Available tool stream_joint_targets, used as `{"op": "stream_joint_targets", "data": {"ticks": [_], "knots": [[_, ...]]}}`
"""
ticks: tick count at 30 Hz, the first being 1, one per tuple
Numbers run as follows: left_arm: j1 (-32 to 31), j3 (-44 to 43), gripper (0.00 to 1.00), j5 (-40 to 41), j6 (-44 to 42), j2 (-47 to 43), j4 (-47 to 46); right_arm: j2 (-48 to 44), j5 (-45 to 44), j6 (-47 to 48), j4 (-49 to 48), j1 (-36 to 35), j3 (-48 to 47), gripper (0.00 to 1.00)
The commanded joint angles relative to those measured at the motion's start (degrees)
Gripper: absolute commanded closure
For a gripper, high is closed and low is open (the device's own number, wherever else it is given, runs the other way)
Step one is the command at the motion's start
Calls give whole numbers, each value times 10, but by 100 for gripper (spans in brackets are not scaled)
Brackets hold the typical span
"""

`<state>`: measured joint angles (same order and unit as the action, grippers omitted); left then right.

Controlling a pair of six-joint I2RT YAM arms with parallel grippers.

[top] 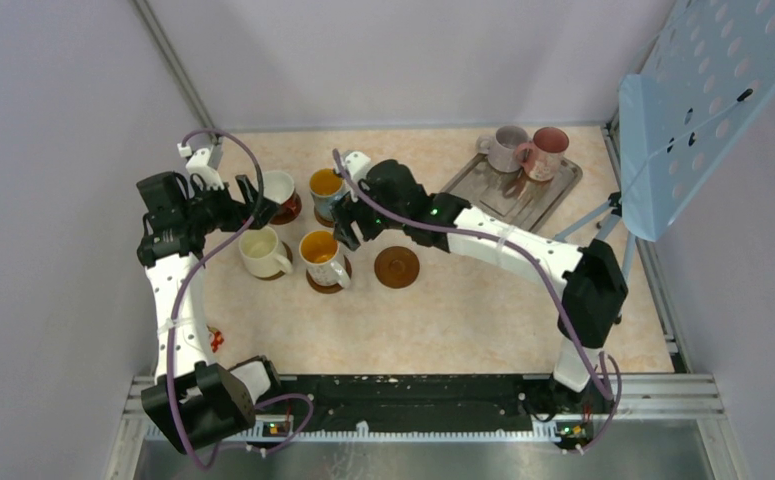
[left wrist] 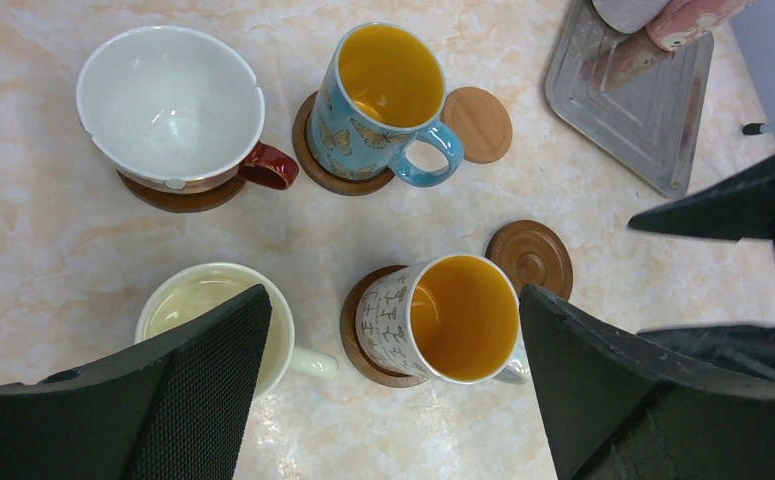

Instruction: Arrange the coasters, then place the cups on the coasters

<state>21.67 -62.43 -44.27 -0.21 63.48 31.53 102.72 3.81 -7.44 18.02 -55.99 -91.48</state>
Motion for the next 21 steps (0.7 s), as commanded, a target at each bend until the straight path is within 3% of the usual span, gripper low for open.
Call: {"op": "stream_joint_targets", "data": {"ticks": [1, 4, 13, 21], "knots": [[4, -8, 1, -25, -18, -3, -4, -61, 38, 21, -20, 50, 26, 29], [3, -9, 1, -26, -20, -4, 1, -83, 23, 12, -29, 106, 55, 31], [4, 1, 1, -32, -11, -8, -10, -68, -154, -72, -12, 284, 88, 39], [4, 3, 1, -24, -7, -9, -11, 20, -326, -159, 1, 353, 30, 44]]}}
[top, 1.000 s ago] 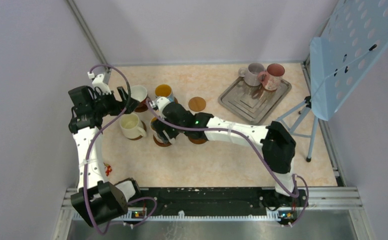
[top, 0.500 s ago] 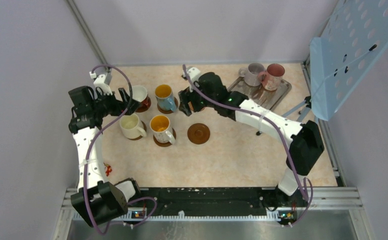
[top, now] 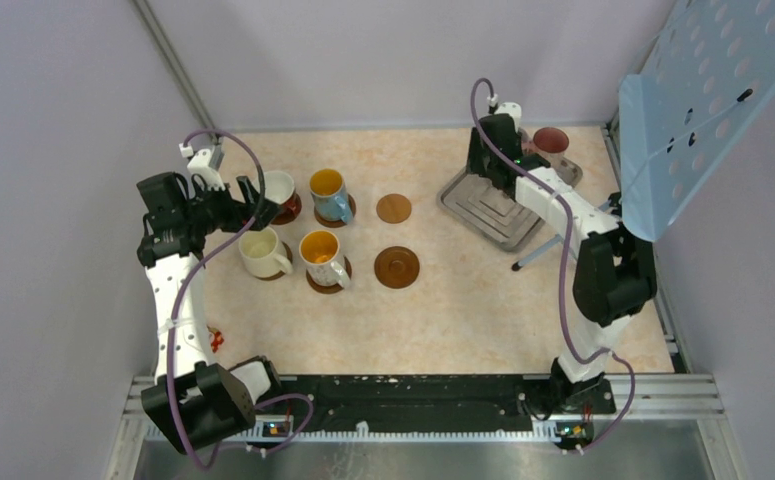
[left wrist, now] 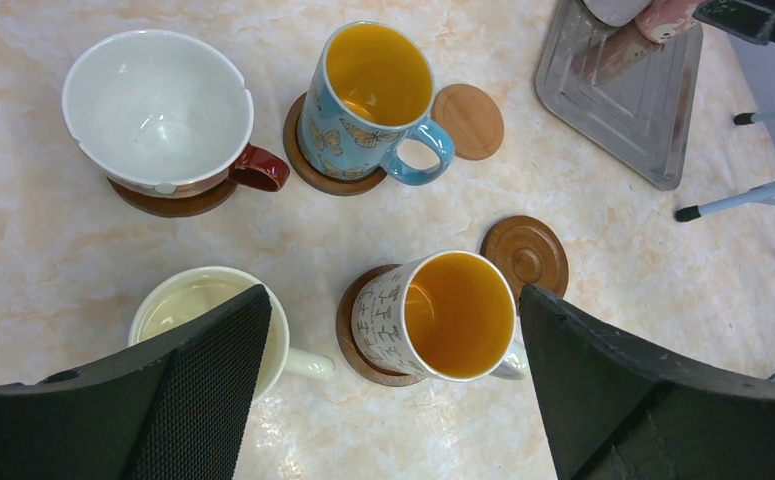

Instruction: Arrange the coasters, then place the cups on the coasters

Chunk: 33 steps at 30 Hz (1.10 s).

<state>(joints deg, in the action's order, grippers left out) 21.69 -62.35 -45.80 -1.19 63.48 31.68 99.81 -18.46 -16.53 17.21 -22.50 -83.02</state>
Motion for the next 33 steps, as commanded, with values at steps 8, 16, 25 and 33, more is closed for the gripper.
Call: {"op": "stream_joint_targets", "data": {"ticks": [8, 16, 25, 33], "knots": [[3, 4, 1, 4, 8, -8, -18, 147, -159, -136, 69, 60, -157, 45], [4, 7, 1, 2, 8, -3, -21, 183, -155, -150, 55, 96, -192, 42], [4, 6, 1, 5, 8, 1, -24, 230, -160, -153, 63, 113, -242, 39], [4, 5, 1, 9, 9, 6, -25, 243, -170, -154, 74, 124, -251, 43]]}}
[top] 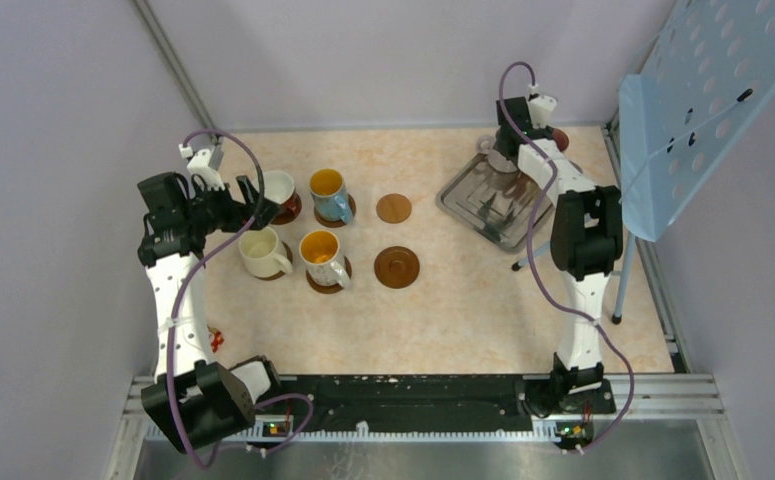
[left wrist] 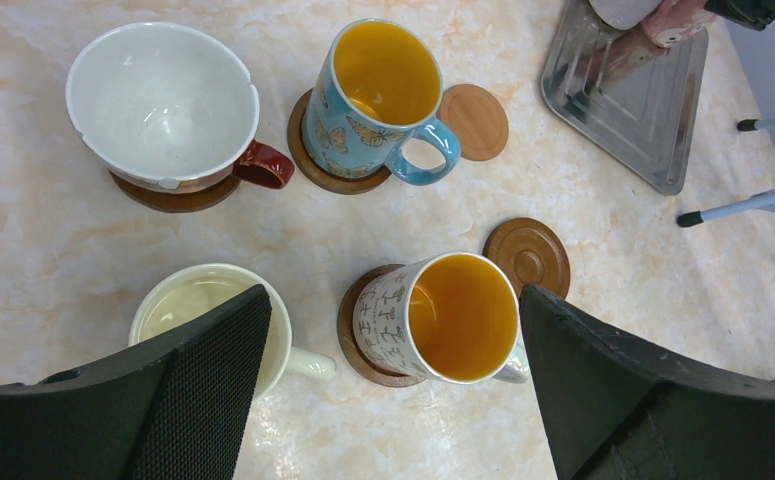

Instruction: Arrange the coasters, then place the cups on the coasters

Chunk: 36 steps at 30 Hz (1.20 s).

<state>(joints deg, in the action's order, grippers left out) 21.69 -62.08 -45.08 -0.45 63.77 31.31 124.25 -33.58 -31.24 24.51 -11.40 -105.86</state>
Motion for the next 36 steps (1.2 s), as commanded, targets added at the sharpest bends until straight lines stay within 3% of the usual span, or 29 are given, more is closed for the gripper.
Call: {"op": "stream_joint_targets", "data": {"ticks": [1, 7, 23, 24, 26, 36], "knots": [[4, 2, 1, 2, 1, 3, -21, -6, -18, -7, 1, 15, -17, 44], [4, 1, 1, -1, 2, 5, -23, -39, -20, 3, -10, 26, 28, 51], [5, -1, 1, -2, 2, 1, -22, -141, 5, 96, -64, 53, 174, 51], [5, -2, 1, -2, 2, 2, -59, -141, 10, 101, -67, 59, 178, 52], [4, -4, 1, -3, 11, 3, -21, -136, 22, 110, -64, 71, 175, 52], [4, -3, 1, -4, 12, 1, -19, -100, 84, 159, -71, 91, 150, 56]]}}
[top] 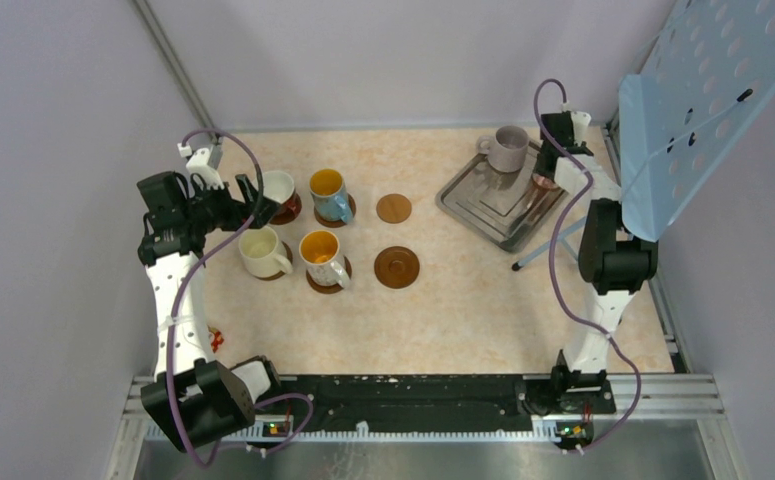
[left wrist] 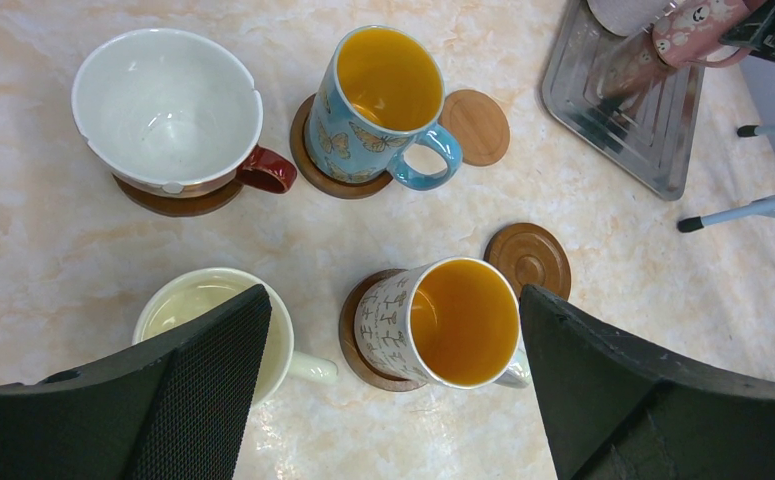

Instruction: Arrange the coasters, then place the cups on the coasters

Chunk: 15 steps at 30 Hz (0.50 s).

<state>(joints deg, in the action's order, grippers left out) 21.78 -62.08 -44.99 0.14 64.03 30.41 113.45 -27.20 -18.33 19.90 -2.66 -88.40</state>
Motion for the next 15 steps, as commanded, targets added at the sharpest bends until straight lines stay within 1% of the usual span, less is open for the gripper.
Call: {"op": "stream_joint_targets", "data": {"ticks": [1, 7, 12, 15], "knots": [[4, -3, 1, -5, 6, -2, -10, 12, 22, 32, -26, 5, -26, 57], [3, -2, 1, -6, 5, -1, -11, 26, 59, 39, -17, 18, -36, 64], [3, -3, 1, -6, 6, 0, -11, 18, 90, 45, -13, 21, -34, 83], [4, -3, 1, -6, 4, -2, -10, 8, 130, 53, -8, 22, -28, 87]]}}
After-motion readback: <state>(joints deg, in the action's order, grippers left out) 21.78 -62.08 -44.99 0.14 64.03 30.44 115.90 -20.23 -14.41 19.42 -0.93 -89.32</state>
